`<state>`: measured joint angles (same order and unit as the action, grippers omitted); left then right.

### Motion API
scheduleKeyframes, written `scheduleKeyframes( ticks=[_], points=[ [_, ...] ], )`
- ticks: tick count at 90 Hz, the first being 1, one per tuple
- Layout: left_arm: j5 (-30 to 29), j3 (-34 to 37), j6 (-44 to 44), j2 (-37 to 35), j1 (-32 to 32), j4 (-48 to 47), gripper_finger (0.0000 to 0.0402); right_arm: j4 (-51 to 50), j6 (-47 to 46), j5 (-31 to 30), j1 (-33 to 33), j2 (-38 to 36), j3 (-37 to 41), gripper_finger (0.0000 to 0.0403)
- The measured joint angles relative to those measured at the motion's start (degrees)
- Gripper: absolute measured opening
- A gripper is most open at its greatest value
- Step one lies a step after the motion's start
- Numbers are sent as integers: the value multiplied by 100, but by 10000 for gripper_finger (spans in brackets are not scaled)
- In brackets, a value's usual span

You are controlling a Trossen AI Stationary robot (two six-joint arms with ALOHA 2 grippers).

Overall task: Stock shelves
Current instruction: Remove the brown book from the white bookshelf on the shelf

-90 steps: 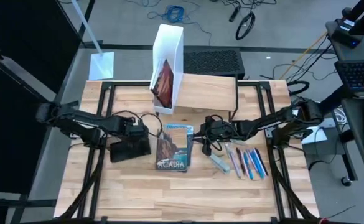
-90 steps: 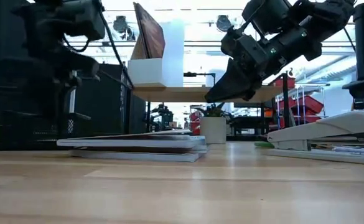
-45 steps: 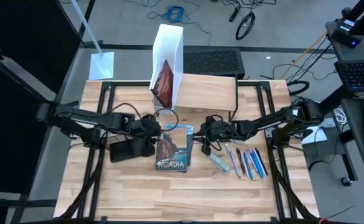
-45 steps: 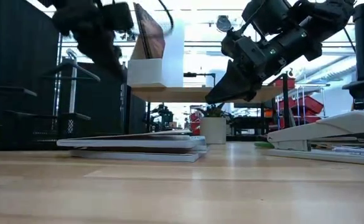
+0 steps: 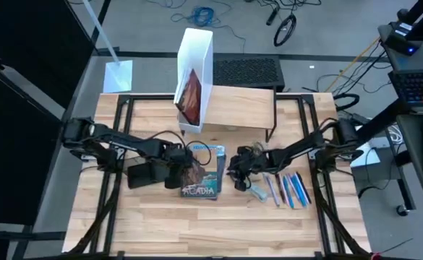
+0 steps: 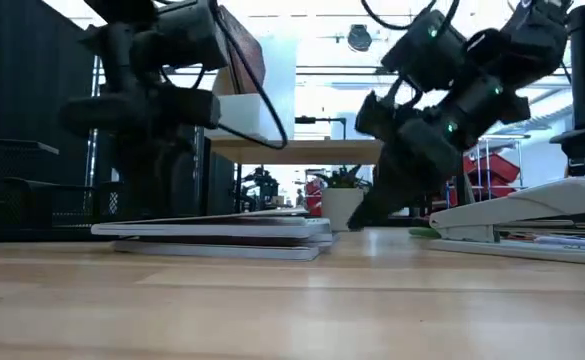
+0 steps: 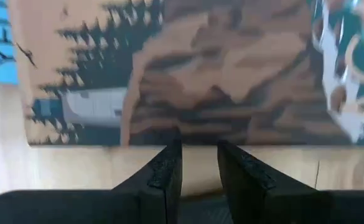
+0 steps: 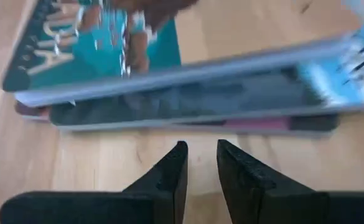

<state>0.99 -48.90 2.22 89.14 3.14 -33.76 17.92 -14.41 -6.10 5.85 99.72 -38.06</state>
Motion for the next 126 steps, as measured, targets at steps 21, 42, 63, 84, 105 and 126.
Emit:
scheduleKeyframes(
  ticks=[21,42,63,84,105,126],
  points=[
    [-24,229,-196,24,-13,-60,88,600,-136,-49,-13,423,-2,70],
    [-107,411,-285,44,-132,716,88,863,-138,-124,-9,571,-4,70],
    [-190,404,-298,44,-326,1252,88,1027,-121,-149,-15,593,0,70],
    [-280,395,-256,40,-387,1047,88,857,-130,-144,-15,534,-11,70],
    [-491,-5,-120,-394,-303,282,88,-307,-141,-165,-15,-290,9,70],
    [-1934,-326,-105,-1560,-139,-175,88,-230,-160,-824,-26,-762,7,70]
  ],
)
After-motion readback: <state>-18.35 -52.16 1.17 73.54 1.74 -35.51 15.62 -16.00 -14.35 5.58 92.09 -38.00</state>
